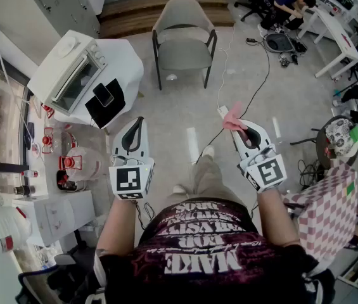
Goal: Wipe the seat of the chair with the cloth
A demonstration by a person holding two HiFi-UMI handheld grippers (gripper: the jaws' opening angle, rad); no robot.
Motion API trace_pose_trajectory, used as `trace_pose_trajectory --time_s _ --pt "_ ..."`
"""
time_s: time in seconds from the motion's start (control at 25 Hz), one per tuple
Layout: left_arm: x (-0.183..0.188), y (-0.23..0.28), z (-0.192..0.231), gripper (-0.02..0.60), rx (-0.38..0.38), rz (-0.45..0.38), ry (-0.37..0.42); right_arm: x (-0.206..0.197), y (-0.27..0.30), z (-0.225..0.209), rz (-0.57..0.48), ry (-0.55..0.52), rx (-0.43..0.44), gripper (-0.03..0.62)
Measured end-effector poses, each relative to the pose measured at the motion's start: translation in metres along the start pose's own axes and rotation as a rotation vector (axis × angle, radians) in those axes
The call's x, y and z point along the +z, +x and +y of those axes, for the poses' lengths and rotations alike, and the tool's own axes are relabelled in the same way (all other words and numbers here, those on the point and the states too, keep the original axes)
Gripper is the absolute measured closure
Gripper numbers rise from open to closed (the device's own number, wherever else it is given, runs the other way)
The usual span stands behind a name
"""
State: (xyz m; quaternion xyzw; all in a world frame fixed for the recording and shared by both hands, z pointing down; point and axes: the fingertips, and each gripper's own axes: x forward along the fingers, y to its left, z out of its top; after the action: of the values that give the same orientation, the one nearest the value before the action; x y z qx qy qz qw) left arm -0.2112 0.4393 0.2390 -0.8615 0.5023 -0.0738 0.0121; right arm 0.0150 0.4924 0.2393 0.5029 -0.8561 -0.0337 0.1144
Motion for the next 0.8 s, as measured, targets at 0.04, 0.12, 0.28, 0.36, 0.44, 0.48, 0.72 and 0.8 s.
trace_pose_trajectory --time_s 0.04,0.12,0.28,0.36,0.44,0.48,0.72,0.8 --pt "0.000 0.002 0.001 0.576 -0.001 0.002 0.000 -0.001 0.002 -0.002 0.000 -0.001 -0.002 0.563" --pt "-0.001 0.007 0.001 0.575 -0.004 0.007 0.002 -0.002 0.006 -0.006 0.001 -0.002 -0.005 0.563" --pt "-0.005 0.021 -0.002 0.575 -0.012 0.023 0.010 -0.008 0.014 -0.018 0.000 0.018 -0.006 0.562" --pt "-0.008 0.028 -0.006 0.575 -0.013 0.033 0.005 -0.014 0.015 -0.023 0.004 0.037 -0.002 0.560" --pt "-0.009 0.038 -0.013 0.577 -0.021 0.036 0.007 -0.019 0.014 -0.030 0.008 0.046 -0.001 0.560" --pt "-0.009 0.045 -0.015 0.576 -0.024 0.037 0.011 -0.021 0.014 -0.036 0.007 0.048 -0.004 0.560" --pt "-0.008 0.088 -0.025 0.575 -0.045 0.043 0.020 -0.037 0.024 -0.070 0.012 0.081 -0.019 0.560" --pt "-0.010 0.102 -0.028 0.576 -0.059 0.051 0.026 -0.043 0.030 -0.083 0.017 0.099 -0.028 0.560"
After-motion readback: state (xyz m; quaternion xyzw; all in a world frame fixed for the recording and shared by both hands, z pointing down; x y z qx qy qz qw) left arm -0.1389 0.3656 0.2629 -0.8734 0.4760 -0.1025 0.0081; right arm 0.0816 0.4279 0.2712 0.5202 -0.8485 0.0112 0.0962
